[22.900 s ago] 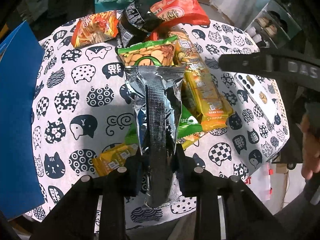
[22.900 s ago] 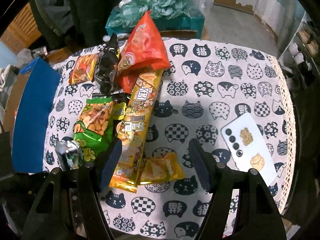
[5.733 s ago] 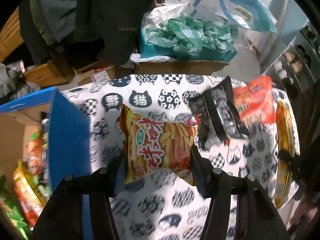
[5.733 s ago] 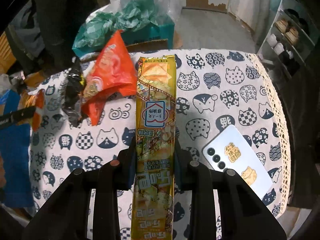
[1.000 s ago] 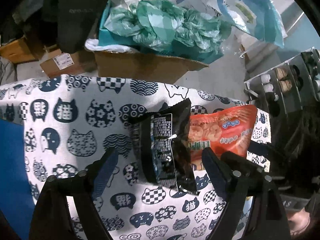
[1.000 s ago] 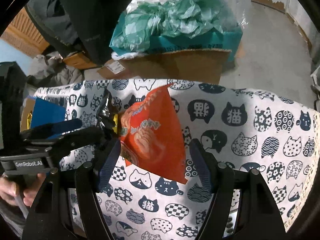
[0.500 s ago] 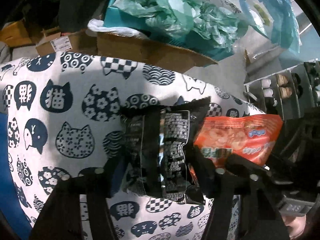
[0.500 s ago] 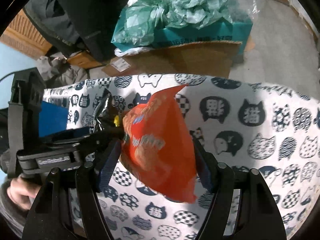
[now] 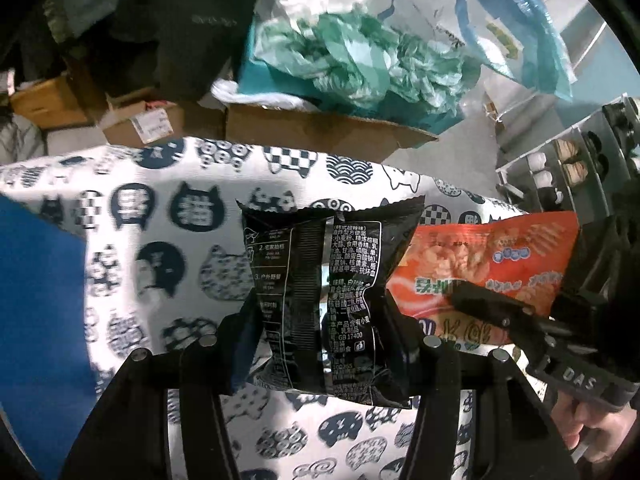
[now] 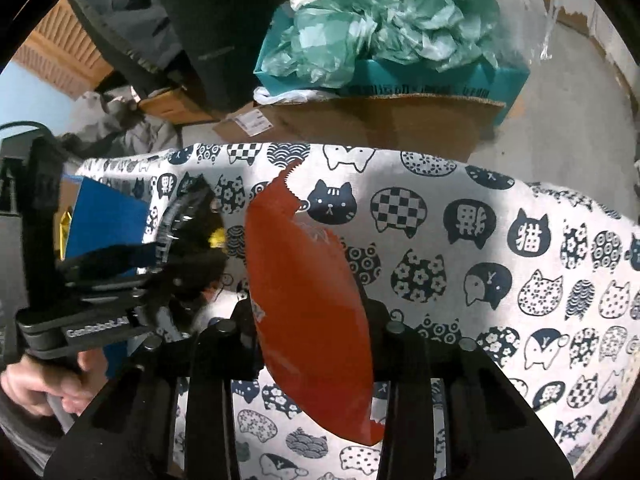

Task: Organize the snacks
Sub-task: 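Grasp the black bag with left tool while right tool grasps red bag, then carry both bags into the cardboard box and open both tools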

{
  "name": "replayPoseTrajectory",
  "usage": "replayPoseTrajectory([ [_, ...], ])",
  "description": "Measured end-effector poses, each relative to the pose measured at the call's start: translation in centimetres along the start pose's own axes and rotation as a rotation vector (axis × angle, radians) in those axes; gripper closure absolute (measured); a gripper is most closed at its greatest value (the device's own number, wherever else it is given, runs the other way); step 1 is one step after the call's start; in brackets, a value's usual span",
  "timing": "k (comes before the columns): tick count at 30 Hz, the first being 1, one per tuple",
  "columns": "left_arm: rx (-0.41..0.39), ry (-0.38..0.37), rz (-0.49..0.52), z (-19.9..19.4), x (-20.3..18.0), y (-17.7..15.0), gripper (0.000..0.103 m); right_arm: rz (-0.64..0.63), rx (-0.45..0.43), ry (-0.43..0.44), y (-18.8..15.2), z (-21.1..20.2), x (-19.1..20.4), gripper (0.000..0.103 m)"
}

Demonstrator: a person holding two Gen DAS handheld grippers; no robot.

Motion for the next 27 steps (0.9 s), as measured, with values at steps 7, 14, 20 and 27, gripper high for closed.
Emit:
replayPoseTrajectory([
  [7,-0.036,0.03,0.05,-4.6,0.9,-0.7,0.047,-0.047,-0.011,-0.06,-0.3,-1.1,1.8,0.075],
  [14,-0.083,0.053,0.092,-9.9,2.8,-1.4,0.047,-0.056,-0.066,-0.059,-0.3,-3.5,4.1,0.075],
  [20,-0.12,0.065,0.082,-13.8,5.2,-1.5,0.047,-0.084,-0.122,-0.032,-0.1,-6.1,7.9,0.075],
  [27,-0.178,0.108,0.069,-18.4,9.4,-1.4,0.047,-0.113,-0.18,0.006,0.7,-8.8,12.1,0.075],
])
Point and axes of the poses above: each gripper's, at about its wrist camera, not at the fingertips, and z roughly the way its jaws point, x to its left, y to its top, the point moved 1 cm from there along z, roughly the way its jaws point, and after that the axes turned 14 degrees about -x, right-handed, at the moved point
